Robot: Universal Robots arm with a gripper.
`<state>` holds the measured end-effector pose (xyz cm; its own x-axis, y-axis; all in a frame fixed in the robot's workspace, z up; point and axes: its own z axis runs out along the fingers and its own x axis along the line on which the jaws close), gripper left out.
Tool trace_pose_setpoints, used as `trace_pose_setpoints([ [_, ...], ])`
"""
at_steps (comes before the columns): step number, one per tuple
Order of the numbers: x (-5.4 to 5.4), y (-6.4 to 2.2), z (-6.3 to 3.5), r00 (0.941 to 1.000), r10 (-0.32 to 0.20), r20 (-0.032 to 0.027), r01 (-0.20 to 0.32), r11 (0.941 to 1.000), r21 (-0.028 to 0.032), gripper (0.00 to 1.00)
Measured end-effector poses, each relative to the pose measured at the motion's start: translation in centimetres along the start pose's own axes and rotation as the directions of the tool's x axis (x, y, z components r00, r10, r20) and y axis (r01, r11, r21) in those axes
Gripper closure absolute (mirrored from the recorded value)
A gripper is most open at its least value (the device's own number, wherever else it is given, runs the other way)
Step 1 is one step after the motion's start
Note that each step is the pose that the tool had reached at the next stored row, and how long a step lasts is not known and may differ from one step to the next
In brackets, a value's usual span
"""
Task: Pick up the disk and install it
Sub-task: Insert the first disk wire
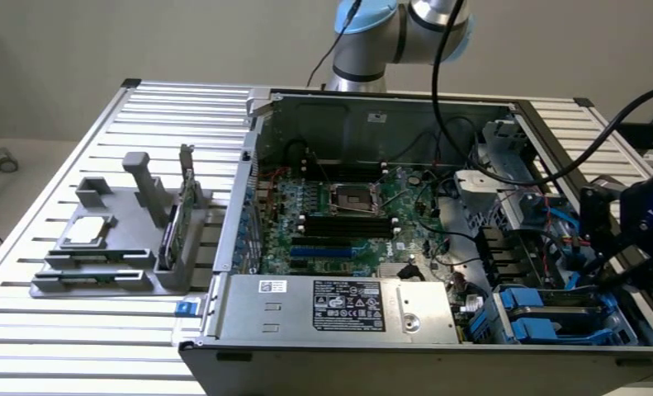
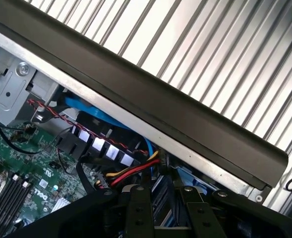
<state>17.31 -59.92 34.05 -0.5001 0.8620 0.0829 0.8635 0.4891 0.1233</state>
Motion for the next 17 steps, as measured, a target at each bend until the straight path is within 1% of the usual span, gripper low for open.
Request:
trace_pose_setpoints([
  [2, -0.02, -0.01, 0.0, 1.0, 0.007, 0.0023, -0.007, 1.0, 0.001, 0.72],
  [5, -0.01, -0.04, 0.0, 0.9998, 0.018, 0.008, -0.018, 0.9998, 0.0023, 0.72],
  [6, 0.0, -0.06, 0.01, 0.9997, 0.023, 0.0089, -0.023, 0.9997, 0.0021, 0.72],
  [17, 0.08, -0.14, 0.36, 0.9978, 0.065, 0.0144, -0.065, 0.9979, -0.0014, 0.72],
])
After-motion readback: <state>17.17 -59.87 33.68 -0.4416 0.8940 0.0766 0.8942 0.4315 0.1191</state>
